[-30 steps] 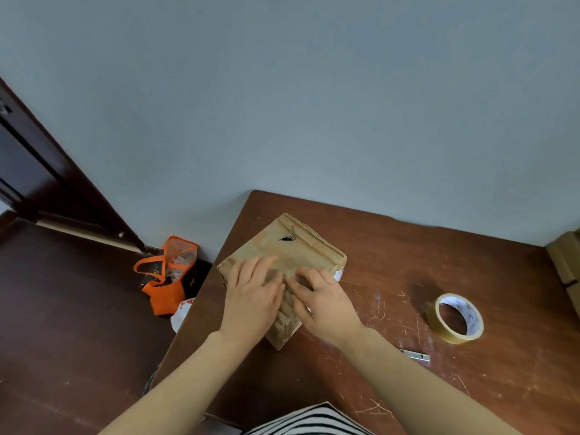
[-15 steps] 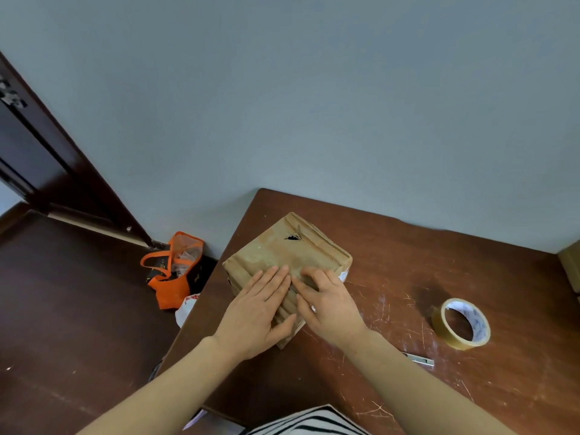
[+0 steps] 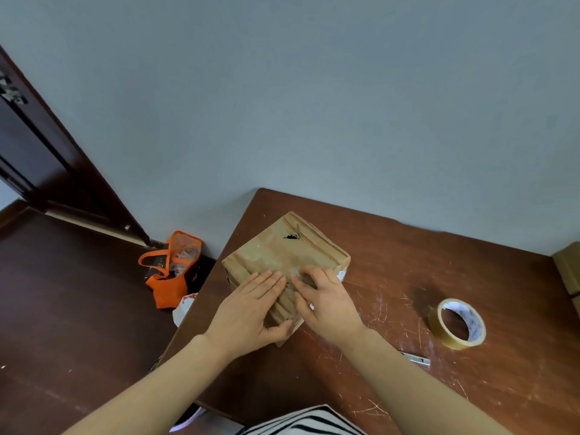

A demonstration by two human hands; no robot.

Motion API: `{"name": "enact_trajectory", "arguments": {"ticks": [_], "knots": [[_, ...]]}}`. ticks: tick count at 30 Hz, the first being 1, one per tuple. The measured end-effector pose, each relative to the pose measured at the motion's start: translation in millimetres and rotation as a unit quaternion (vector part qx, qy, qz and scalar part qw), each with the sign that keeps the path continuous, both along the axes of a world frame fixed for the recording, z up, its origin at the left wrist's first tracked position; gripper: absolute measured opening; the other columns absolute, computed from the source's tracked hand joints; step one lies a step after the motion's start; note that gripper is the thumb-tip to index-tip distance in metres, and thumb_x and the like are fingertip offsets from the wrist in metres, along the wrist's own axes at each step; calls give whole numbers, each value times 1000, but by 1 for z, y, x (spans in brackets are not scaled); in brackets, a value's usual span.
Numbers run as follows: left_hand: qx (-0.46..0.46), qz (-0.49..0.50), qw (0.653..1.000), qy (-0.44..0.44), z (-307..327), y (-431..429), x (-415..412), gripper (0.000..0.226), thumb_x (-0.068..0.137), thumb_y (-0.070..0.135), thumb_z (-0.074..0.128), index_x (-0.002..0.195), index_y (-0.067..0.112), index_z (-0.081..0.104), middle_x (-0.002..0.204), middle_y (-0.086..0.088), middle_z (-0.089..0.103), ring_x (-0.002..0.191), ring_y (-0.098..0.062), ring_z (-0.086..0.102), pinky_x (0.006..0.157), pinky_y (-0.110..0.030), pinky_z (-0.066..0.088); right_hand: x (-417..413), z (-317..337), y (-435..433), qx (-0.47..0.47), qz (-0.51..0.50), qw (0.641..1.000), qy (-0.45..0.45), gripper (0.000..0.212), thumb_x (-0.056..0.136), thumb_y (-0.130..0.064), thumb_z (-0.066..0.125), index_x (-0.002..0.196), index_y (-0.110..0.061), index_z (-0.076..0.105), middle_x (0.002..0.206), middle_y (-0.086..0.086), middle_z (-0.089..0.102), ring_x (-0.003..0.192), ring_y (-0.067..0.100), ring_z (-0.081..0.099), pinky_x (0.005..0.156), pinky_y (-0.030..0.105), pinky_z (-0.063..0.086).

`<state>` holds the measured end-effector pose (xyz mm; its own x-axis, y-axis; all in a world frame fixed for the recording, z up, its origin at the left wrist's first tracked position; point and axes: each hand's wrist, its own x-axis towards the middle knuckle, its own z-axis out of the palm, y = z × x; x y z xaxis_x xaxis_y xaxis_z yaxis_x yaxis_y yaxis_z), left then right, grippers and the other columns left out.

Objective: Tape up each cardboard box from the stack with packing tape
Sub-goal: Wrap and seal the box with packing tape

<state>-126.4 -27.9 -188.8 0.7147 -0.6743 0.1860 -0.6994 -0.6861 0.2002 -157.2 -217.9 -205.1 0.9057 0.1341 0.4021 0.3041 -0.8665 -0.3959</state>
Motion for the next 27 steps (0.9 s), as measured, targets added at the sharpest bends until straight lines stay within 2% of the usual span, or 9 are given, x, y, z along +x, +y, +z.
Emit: {"name": "enact_trajectory", "arguments": {"ticks": [2, 4, 5, 8, 10, 13, 20, 24, 27], "knots": [[-71, 75, 994, 19, 4, 2, -1, 70, 84, 57, 45, 133, 7, 55, 134, -7, 57, 129, -20, 48, 109, -26, 33, 0, 1, 0, 6, 0, 1000, 2, 40, 88, -31, 46, 114, -12, 70, 113, 4, 62, 103, 14, 46, 85, 30, 52], [-130, 159, 978, 37, 7, 3, -1, 70, 87, 51, 40, 140, 6, 45, 141, -9, 49, 134, -23, 41, 107, -31, 30, 0, 2, 1, 11, -5, 1000, 8, 40, 88, -30, 45, 114, -13, 70, 113, 4, 62, 103, 13, 45, 85, 29, 52], [-125, 158, 979, 26, 8, 1, -1, 69, 89, 48, 37, 143, 6, 41, 145, -9, 44, 137, -23, 36, 110, -33, 27, 0, 2, 2, 14, -7, 1000, 11, 40, 88, -30, 45, 114, -13, 70, 113, 4, 62, 103, 13, 45, 85, 29, 52], [-41, 37, 998, 8, 1, -7, -4, 64, 94, 46, 34, 147, 11, 33, 153, -4, 30, 144, -17, 24, 119, -34, 17, -1, 3, 3, 15, -5, 1000, 16, 39, 87, -31, 45, 110, -12, 71, 113, 5, 62, 102, 16, 49, 85, 30, 52], [1, -7, 1000, 14, -1, -10, -5, 63, 93, 47, 37, 143, 10, 41, 149, -5, 40, 141, -15, 30, 116, -31, 16, -1, 5, 3, 7, -3, 1000, 16, 38, 88, -32, 45, 104, -13, 74, 113, 4, 62, 101, 18, 53, 84, 31, 53], [29, -9, 999, 24, 0, -11, -2, 64, 90, 50, 40, 137, 9, 51, 141, -5, 52, 134, -14, 42, 115, -28, 15, 0, 7, 2, 0, 0, 1000, 8, 38, 88, -33, 45, 101, -14, 75, 112, 3, 62, 101, 16, 51, 84, 28, 53], [9, 6, 999, 34, 1, -7, -4, 66, 94, 56, 36, 130, 6, 58, 134, -7, 58, 127, -17, 52, 116, -30, 17, 0, 9, 2, 9, -1, 1000, 30, 40, 88, -32, 46, 112, -12, 71, 112, 2, 62, 101, 14, 49, 82, 29, 54], [-13, 12, 999, 34, 0, -9, -9, 66, 86, 52, 47, 128, 3, 59, 132, -9, 59, 125, -17, 52, 117, -29, 12, -2, 10, 2, 8, 0, 999, 45, 39, 88, -32, 47, 113, -13, 71, 113, 2, 61, 101, 15, 50, 82, 30, 54], [-29, 8, 999, 31, -1, -10, -6, 65, 84, 51, 49, 126, 3, 61, 129, -9, 61, 123, -18, 54, 116, -29, 16, 1, 16, 3, 13, 9, 997, 70, 39, 87, -33, 46, 110, -15, 72, 111, 2, 62, 99, 18, 54, 80, 30, 53]]}}
